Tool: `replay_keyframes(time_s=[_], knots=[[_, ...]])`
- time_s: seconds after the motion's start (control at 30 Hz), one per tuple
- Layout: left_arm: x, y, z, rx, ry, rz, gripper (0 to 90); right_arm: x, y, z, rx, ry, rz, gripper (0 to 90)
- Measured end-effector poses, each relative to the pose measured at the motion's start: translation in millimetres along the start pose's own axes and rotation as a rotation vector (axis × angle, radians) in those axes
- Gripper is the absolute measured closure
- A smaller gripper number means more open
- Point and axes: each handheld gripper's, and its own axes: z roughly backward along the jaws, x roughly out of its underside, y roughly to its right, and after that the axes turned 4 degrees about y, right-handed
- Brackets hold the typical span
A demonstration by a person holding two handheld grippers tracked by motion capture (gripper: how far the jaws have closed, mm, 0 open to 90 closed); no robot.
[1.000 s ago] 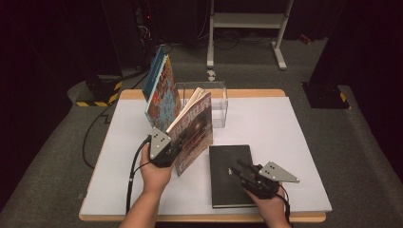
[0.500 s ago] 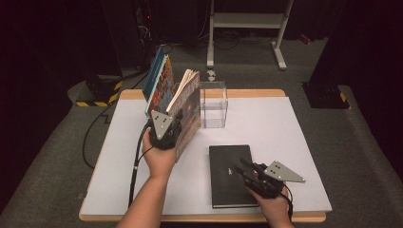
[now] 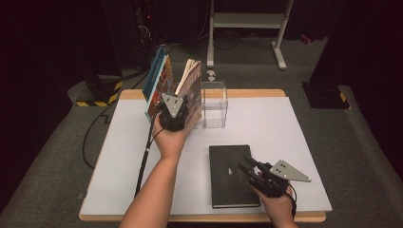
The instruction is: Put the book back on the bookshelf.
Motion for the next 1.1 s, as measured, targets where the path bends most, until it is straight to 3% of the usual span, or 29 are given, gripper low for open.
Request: replay_keyframes(time_s=[0.5, 0.63, 0.7, 1.1], knots=[[6.3, 1.4, -38.3, -0.021, 0.028, -0.014, 83.8, -0.1, 1.3, 0.6, -0.005, 0.004, -0.006, 63.4], [11.0, 0.8, -45.7, -0.029, 0.024, -0.014, 83.8, 0.2, 2.1, 1.1, -0.004, 0.006, -0.010, 63.5], [15.1, 1.5, -48.9, -0.031, 0.022, -0.034, 83.8, 0.1, 2.6, 1.5, -0.003, 0.007, -0.011, 63.6], [24.0, -1.1, -61.2, -0.047, 0.032, -0.021, 83.9, 1.2, 1.8, 2.5, -0.007, 0.005, -0.018, 63.9]])
